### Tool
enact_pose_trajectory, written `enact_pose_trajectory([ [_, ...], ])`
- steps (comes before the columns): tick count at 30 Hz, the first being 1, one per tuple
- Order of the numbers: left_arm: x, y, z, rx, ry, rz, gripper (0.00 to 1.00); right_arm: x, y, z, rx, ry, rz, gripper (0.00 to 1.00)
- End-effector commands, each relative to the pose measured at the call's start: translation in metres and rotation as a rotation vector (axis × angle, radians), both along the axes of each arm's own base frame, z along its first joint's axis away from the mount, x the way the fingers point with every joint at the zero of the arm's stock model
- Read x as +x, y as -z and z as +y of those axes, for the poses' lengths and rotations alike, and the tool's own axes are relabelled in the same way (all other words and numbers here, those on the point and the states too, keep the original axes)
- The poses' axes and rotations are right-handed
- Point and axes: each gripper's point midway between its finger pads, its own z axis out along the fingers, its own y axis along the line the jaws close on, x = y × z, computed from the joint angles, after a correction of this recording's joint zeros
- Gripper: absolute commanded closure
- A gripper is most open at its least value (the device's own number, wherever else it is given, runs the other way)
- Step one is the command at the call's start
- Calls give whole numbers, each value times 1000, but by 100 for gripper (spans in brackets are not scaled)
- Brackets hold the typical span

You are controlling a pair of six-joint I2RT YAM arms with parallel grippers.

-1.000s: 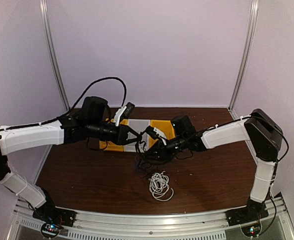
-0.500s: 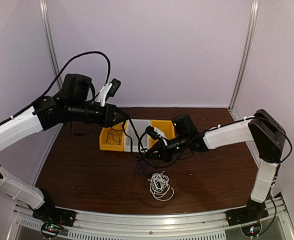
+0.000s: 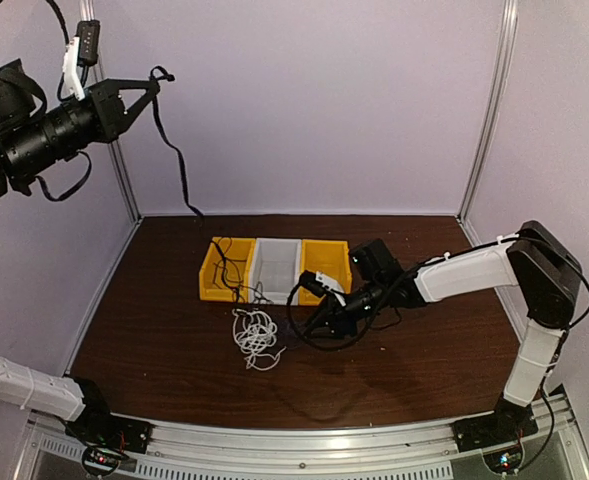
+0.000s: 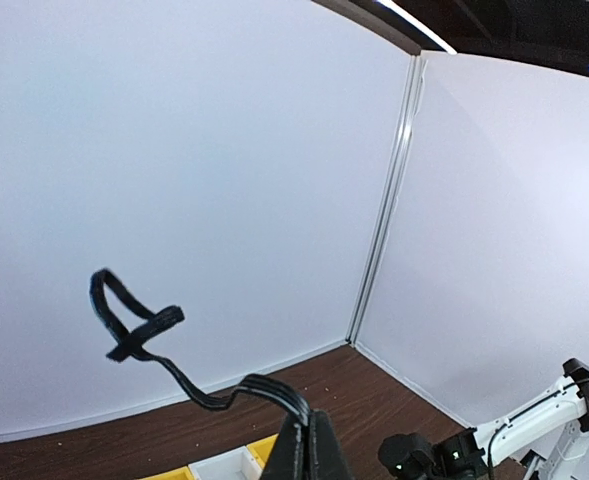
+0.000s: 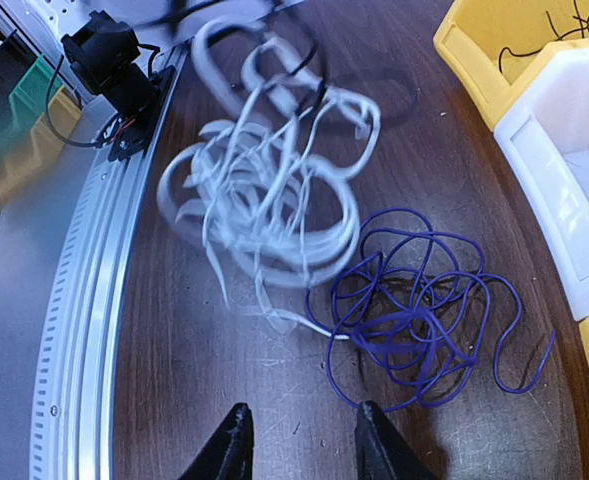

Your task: Untangle the cables

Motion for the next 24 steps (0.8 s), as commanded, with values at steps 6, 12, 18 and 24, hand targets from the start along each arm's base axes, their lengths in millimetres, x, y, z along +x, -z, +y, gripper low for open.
enact_pose_trajectory([
  [6,19,52,-18,39,-2,93,100,-6,-35,1,25,-89,-110,54],
  [12,17,56,-18,34,9,107,100,7,-86,28,66,-114,-251,48],
  [18,11,28,-25,2,63,67,100,14,-107,64,119,-99,-307,46],
  [24,-4,-17,-52,-20,234,38,100,9,-135,74,183,-99,-302,41],
])
